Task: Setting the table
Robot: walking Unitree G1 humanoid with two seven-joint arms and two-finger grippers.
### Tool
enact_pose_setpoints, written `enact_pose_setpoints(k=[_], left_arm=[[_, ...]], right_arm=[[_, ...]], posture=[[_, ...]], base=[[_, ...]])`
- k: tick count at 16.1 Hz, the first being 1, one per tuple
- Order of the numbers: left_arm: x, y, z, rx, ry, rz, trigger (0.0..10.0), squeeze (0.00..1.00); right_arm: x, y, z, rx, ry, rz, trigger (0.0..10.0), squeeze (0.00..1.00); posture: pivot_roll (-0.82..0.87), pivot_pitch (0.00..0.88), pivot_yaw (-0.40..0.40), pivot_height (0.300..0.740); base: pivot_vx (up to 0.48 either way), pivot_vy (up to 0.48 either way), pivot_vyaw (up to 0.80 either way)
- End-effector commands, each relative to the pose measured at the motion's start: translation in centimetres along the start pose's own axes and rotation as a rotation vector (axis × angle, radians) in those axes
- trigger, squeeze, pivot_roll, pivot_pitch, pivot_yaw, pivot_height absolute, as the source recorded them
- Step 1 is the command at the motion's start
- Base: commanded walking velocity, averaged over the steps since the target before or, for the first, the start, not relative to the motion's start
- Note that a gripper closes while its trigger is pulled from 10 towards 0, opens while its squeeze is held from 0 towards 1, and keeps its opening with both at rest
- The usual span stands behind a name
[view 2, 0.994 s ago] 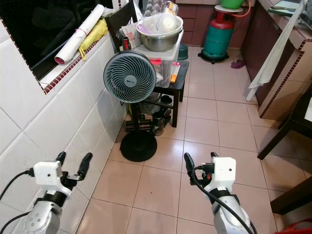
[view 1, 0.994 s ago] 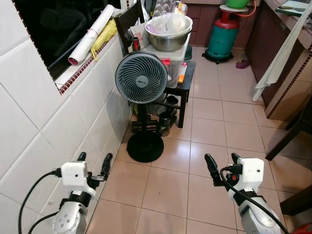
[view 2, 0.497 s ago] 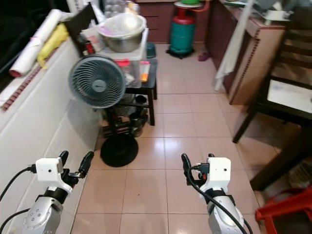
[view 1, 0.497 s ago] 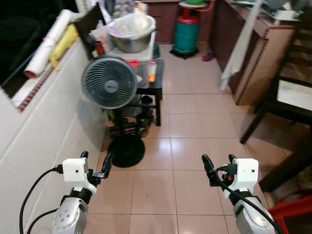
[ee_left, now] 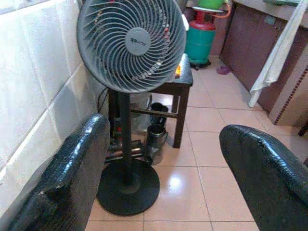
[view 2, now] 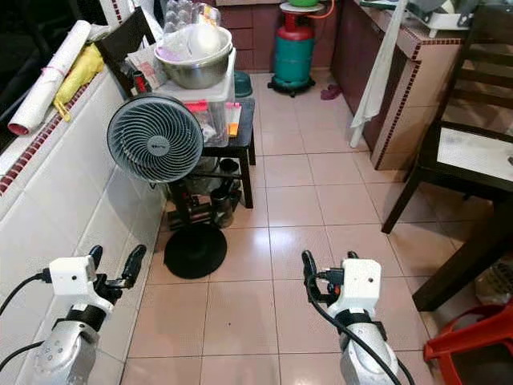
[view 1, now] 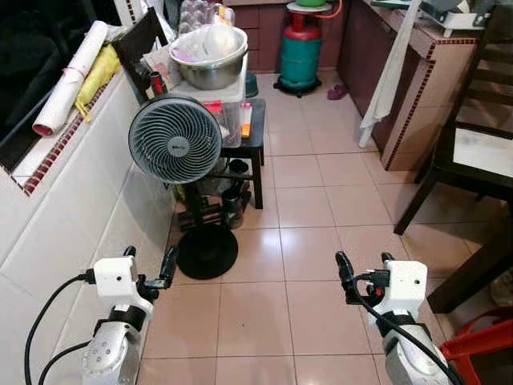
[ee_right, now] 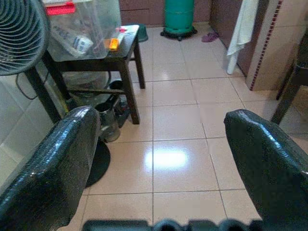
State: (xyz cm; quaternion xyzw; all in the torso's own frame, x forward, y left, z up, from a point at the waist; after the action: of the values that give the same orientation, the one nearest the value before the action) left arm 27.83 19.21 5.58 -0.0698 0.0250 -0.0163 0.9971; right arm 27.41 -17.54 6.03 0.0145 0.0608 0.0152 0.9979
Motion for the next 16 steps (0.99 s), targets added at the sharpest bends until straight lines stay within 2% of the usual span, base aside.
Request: enact_pose_setpoints(k=[1, 14, 16], left_arm=[[0.2, -0.1, 0.2, -0.004, -0.001, -0.015, 10.0, 0.00], [0.3, -0.8, -0.7, -0.026, 0.029, -0.051, 10.0, 0.00], [0.2, -0.7, -1.2, -0.018, 0.044, -0.051, 10.0, 0.00]], right_arm=[[0.1, 0.1, 0.8, -0.013, -0.031, 0.000, 10.0, 0.00], [0.2, 0.1, 1.2, -0.028, -0.045, 0.016, 10.0, 0.00], [-0.3, -0.3, 1.3, -0.055, -0.047, 0.032, 10.0, 0.00]], posture=[[-0.03, 0.000, 0.076, 0.740], [-0.03, 0.000, 0.069, 0.740], [-0.03, 0.000, 0.069, 0.740]], base=[[0.000, 0.000, -0.80], [0.000, 0.000, -0.80], [0.000, 0.000, 0.00]])
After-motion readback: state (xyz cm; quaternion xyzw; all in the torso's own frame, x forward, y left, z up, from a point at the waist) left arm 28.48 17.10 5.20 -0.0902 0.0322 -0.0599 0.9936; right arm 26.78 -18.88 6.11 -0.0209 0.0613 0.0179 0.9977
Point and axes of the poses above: a point about 5 cm out from each wrist's last joint towards the gripper, its own x axis pointing out of the wrist towards the gripper, its own z axis along the axis of the wrist's last joint, y = z × x, the point moved 5 cm from there along x, pointing out of the wrist towards the gripper, and after that the axes turned 1 degree about -x, right-handed, at the moved point
